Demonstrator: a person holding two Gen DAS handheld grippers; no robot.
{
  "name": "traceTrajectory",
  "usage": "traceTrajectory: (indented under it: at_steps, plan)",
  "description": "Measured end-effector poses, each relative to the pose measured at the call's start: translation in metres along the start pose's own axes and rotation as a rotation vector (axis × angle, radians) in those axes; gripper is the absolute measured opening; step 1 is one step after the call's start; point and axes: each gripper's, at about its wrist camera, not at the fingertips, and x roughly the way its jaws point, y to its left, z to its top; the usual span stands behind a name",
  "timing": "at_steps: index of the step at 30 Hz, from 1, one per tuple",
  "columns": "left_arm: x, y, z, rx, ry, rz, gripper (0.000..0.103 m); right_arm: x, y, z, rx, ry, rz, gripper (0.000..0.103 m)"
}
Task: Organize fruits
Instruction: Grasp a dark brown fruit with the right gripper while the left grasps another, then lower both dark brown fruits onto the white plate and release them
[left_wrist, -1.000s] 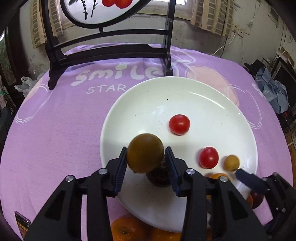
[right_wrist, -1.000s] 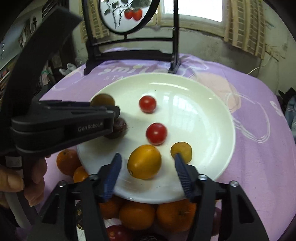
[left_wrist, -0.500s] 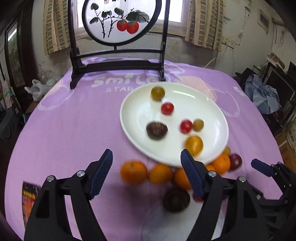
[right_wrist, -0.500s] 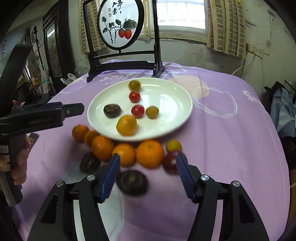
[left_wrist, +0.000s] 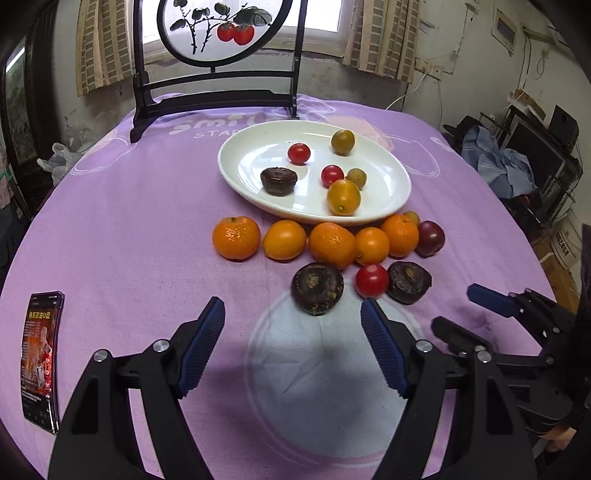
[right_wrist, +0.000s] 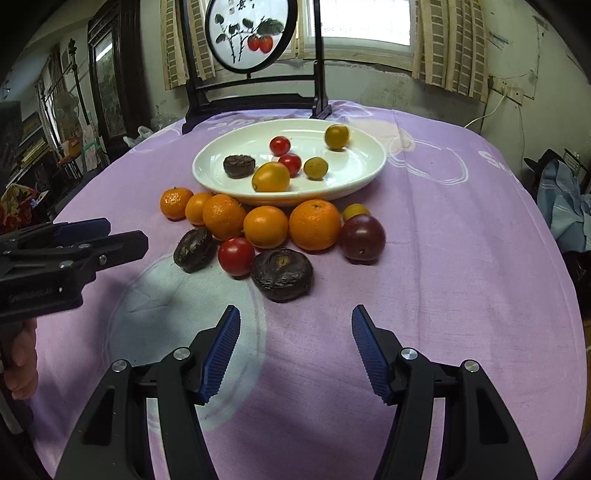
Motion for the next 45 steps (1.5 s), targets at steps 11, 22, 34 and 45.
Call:
traceTrajectory:
  at_steps: [11,22,34,45]
  plan:
    - [0.024,0.012,-0.001,0.001,0.024,-0.004,0.075,0.045,0.005,0.020,0.011,0.069,-0.041,0.062]
    - [0.038,0.009,-0.005,0.016,0.059,0.004,0.075,0.032,0.005,0.014,0.033,0.028,0.011,0.045]
    - [0.051,0.001,-0.007,0.002,0.086,0.025,0.075,0.003,-0.015,0.001,0.094,-0.045,0.081,0.045]
    - [0.073,-0.024,0.009,0.032,0.113,0.012,0.046,-0.012,-0.014,-0.001,0.068,-0.086,0.083,0.045]
